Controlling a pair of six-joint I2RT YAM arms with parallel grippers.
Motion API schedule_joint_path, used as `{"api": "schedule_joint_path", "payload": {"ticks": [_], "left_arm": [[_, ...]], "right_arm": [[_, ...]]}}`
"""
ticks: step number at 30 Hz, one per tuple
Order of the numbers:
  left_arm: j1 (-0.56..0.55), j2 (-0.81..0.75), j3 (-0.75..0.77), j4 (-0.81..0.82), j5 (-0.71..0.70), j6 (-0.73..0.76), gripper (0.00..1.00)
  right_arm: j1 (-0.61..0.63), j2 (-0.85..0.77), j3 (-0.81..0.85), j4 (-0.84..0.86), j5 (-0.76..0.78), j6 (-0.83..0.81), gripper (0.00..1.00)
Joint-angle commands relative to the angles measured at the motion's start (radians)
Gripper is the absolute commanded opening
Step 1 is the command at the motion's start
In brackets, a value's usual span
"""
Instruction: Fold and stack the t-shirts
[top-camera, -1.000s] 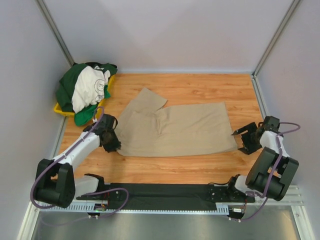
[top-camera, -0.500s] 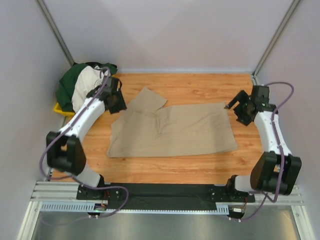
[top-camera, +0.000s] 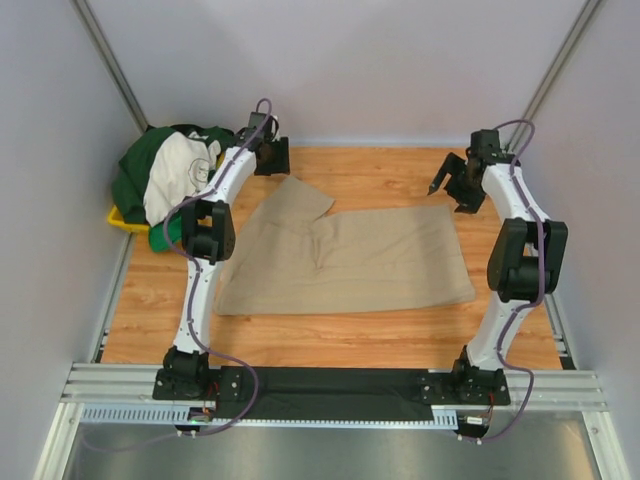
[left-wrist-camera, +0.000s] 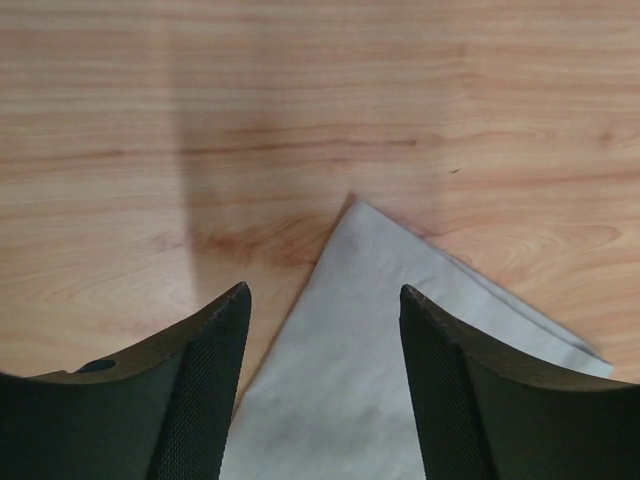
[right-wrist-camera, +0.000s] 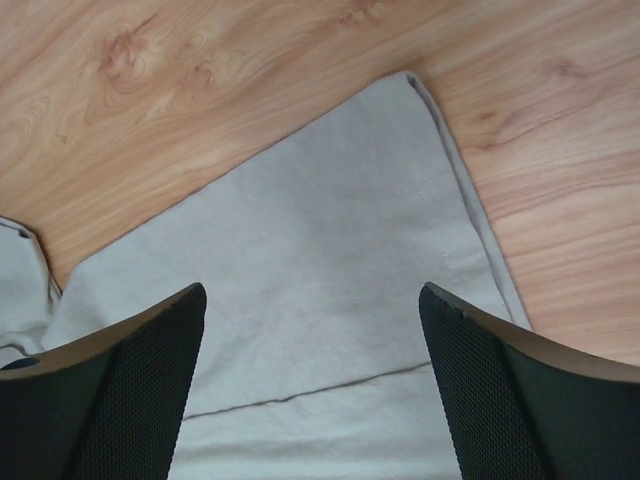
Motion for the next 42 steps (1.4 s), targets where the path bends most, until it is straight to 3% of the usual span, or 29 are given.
{"api": "schedule_joint_path", "payload": {"ticks": [1, 7, 10, 13, 17, 21, 24, 25, 26, 30, 36, 42], "left_arm": [[0.016, 0.027, 0.02, 0.038, 0.09, 0.034, 0.69], [0.014, 0.07, -0.004, 0.065, 0.174, -0.014, 0.72], [0.013, 0.067, -0.052, 0.088, 0.199, -0.025, 0.65], [0.013, 0.071, -0.081, 0.102, 0.229, -0.039, 0.45], [0.013, 0.064, -0.113, 0.119, 0.249, -0.062, 0.27], [0.013, 0.048, -0.122, 0.128, 0.249, -0.065, 0.18], [0.014, 0.03, -0.128, 0.128, 0.246, -0.062, 0.1], [0.016, 0.018, -0.13, 0.128, 0.246, -0.06, 0.05], [0.016, 0.011, -0.133, 0.127, 0.245, -0.057, 0.02], [0.022, -0.033, -0.133, 0.099, 0.225, -0.049, 0.0], [0.022, -0.188, -0.19, 0.033, 0.165, -0.026, 0.0], [0.022, -0.467, -0.459, 0.044, 0.108, -0.017, 0.0]], "right_arm": [[0.025, 0.05, 0.11, -0.054, 0.031, -0.066, 0.89], [0.041, 0.182, 0.248, -0.126, 0.12, -0.115, 0.9], [0.047, 0.246, 0.297, -0.149, 0.161, -0.133, 0.9], [0.051, 0.306, 0.345, -0.183, 0.218, -0.142, 0.87], [0.055, 0.37, 0.365, -0.181, 0.246, -0.147, 0.83], [0.053, 0.435, 0.428, -0.181, 0.263, -0.153, 0.77], [0.053, 0.481, 0.475, -0.195, 0.255, -0.153, 0.56], [0.053, 0.487, 0.48, -0.201, 0.252, -0.149, 0.4], [0.055, 0.492, 0.482, -0.201, 0.246, -0.15, 0.33], [0.058, 0.481, 0.48, -0.206, 0.247, -0.153, 0.03], [0.076, 0.371, 0.425, -0.229, 0.244, -0.152, 0.0], [0.084, 0.174, 0.195, -0.157, 0.223, -0.139, 0.0]]}}
